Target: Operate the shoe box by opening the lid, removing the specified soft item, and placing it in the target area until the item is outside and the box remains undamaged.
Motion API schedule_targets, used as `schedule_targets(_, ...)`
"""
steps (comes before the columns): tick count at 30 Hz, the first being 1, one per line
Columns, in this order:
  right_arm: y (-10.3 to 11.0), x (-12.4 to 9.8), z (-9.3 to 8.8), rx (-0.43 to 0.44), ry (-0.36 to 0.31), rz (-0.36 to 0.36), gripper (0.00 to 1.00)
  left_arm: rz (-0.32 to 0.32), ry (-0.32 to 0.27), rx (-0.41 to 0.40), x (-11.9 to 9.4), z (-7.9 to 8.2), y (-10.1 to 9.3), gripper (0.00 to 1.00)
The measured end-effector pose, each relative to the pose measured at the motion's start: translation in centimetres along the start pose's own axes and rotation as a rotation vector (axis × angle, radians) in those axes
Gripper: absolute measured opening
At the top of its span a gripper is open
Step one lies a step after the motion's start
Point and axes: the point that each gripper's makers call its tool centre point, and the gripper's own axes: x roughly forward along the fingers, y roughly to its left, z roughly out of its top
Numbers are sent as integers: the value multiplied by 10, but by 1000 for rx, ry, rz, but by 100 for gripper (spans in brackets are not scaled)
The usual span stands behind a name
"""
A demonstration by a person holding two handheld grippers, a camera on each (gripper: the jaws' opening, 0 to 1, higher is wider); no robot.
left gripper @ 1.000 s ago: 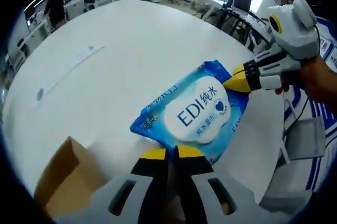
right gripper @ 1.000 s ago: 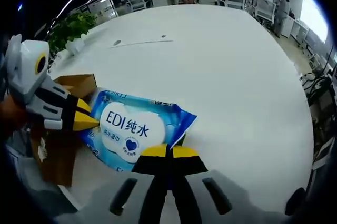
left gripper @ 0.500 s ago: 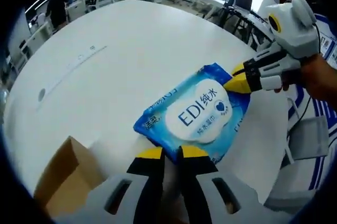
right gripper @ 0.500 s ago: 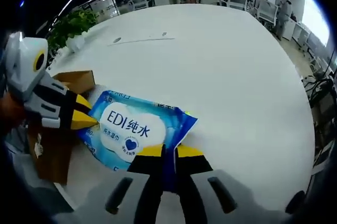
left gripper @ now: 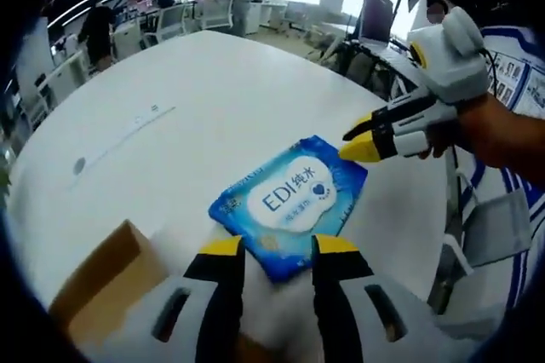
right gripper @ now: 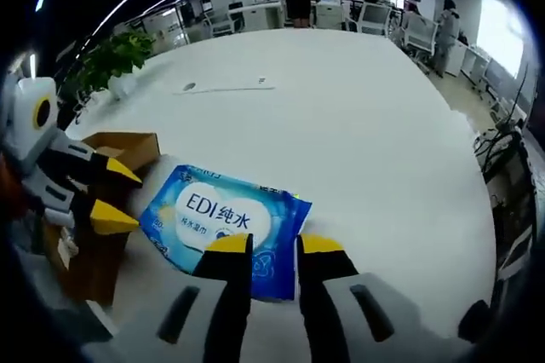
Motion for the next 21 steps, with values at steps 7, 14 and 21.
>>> schedule_targets(7,12,-26,-5,3,-21,-23,22,-5,2,-10,-18,-14,-3,32)
schedule_targets(14,21,-52,-14,7,-28,-52,24,-12,-29,18,-43,-15,-14,33)
schedule_targets(21,36,-73,-16,10,-46,-69,24,-6,-52,29,-74,-25,-18,33)
